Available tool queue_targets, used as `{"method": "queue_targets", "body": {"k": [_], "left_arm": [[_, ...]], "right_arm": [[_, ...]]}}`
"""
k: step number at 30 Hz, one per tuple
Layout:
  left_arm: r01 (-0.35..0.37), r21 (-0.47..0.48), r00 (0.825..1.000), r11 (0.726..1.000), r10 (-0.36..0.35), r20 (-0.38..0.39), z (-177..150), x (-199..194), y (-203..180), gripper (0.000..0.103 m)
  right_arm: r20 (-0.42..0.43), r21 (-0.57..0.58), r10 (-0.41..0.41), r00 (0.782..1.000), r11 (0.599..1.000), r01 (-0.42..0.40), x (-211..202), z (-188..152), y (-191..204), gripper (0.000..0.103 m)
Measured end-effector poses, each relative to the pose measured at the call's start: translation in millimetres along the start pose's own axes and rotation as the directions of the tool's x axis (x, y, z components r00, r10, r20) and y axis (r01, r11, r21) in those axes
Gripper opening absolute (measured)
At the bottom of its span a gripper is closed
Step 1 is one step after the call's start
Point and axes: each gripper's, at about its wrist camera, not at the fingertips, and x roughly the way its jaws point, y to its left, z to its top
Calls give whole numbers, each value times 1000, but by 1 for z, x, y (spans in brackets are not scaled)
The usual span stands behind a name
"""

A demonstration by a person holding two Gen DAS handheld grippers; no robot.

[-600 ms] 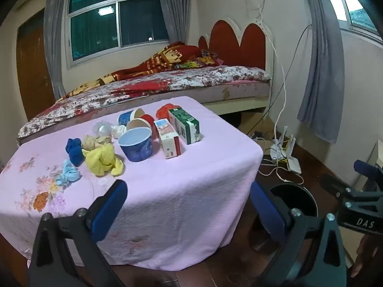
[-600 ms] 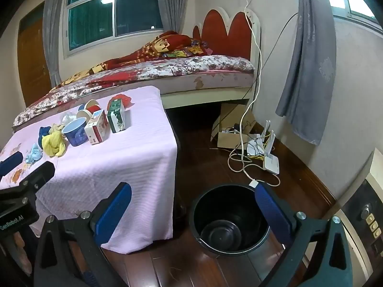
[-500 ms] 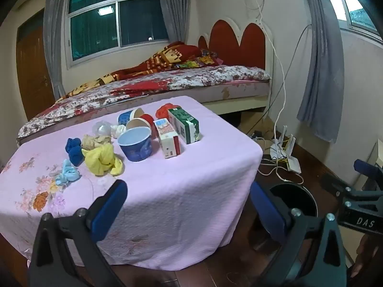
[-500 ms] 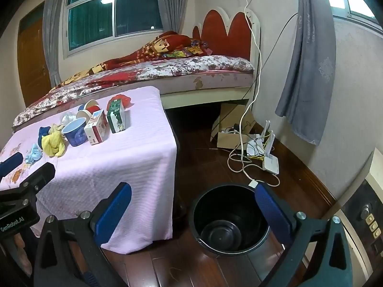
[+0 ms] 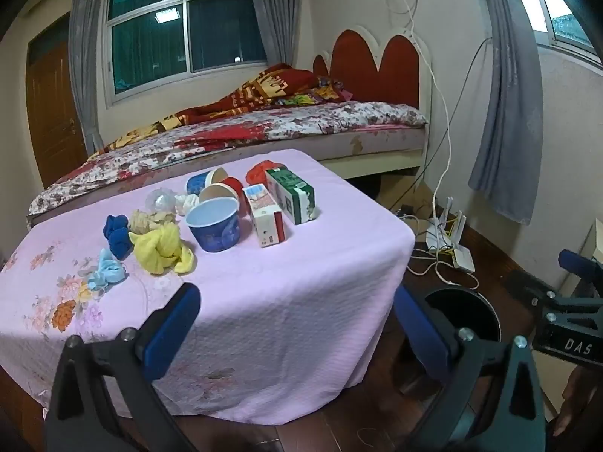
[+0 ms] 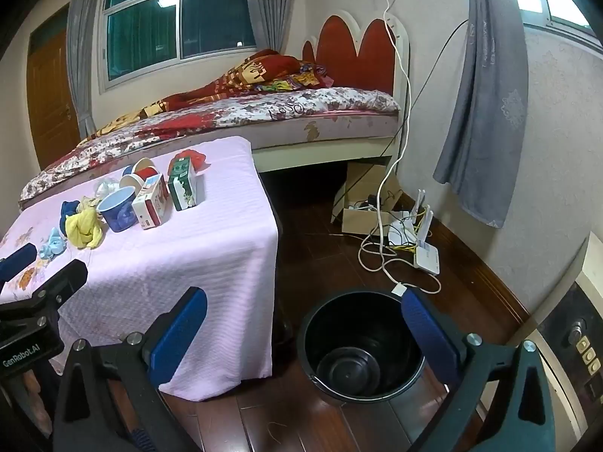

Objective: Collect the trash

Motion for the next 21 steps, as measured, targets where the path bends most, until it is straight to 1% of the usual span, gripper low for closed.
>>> {"method": "queue_targets", "body": {"k": [4, 21], "left_arm": [[4, -2, 1000, 1000, -4, -1, -5, -2, 1, 103], [6, -4, 1000, 1000, -6, -10, -8, 1, 4, 103]], "right_arm": [[1, -1, 1, 1000, 1000, -1, -1, -1, 1, 103], [2, 0, 3, 1000, 1000, -3, -1, 0, -1, 103]]}}
